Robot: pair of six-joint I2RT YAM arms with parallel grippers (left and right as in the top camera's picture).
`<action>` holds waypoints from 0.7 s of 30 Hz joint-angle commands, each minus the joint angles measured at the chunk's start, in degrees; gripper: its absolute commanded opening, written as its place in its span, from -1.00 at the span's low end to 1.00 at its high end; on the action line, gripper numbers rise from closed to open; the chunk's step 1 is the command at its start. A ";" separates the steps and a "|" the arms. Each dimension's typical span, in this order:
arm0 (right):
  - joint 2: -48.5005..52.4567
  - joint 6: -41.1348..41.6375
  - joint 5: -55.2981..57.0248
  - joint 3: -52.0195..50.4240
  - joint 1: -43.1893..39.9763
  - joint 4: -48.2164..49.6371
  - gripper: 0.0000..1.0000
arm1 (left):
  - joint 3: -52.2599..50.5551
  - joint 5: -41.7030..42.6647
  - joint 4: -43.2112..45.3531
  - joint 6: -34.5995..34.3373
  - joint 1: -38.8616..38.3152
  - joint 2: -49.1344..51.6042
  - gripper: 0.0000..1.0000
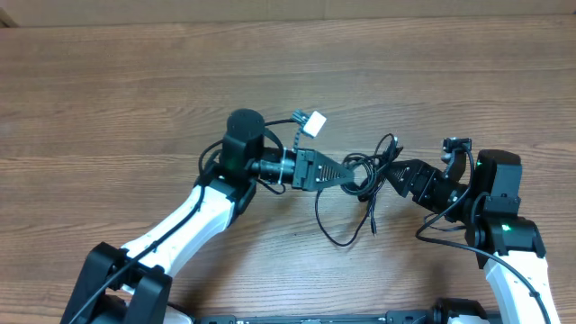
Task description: Untangle cables
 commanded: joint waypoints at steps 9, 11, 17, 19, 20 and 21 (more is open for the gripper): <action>-0.15 -6.78 -5.11 1.16 -0.02 0.11 0.66 | 1.03 -5.03 0.48 1.73 1.36 -1.14 -0.92; -0.15 -9.75 -6.56 1.16 -0.02 -0.13 0.66 | 1.03 -6.67 -1.70 2.05 3.91 -1.14 -0.92; -0.15 -2.36 -0.68 1.16 -0.09 1.01 0.75 | 1.03 -2.29 -4.37 2.12 6.56 -1.14 -0.91; -0.13 0.76 2.03 1.16 -0.09 1.53 0.76 | 1.03 -1.49 -4.33 1.86 6.40 -1.14 -0.91; -0.13 0.92 2.14 1.16 -0.09 1.90 0.76 | 1.03 -0.94 -4.33 1.90 6.14 -1.14 -0.91; -0.13 1.55 3.06 1.16 -0.09 2.08 0.76 | 1.03 -0.48 -4.24 1.88 5.46 -1.14 -0.92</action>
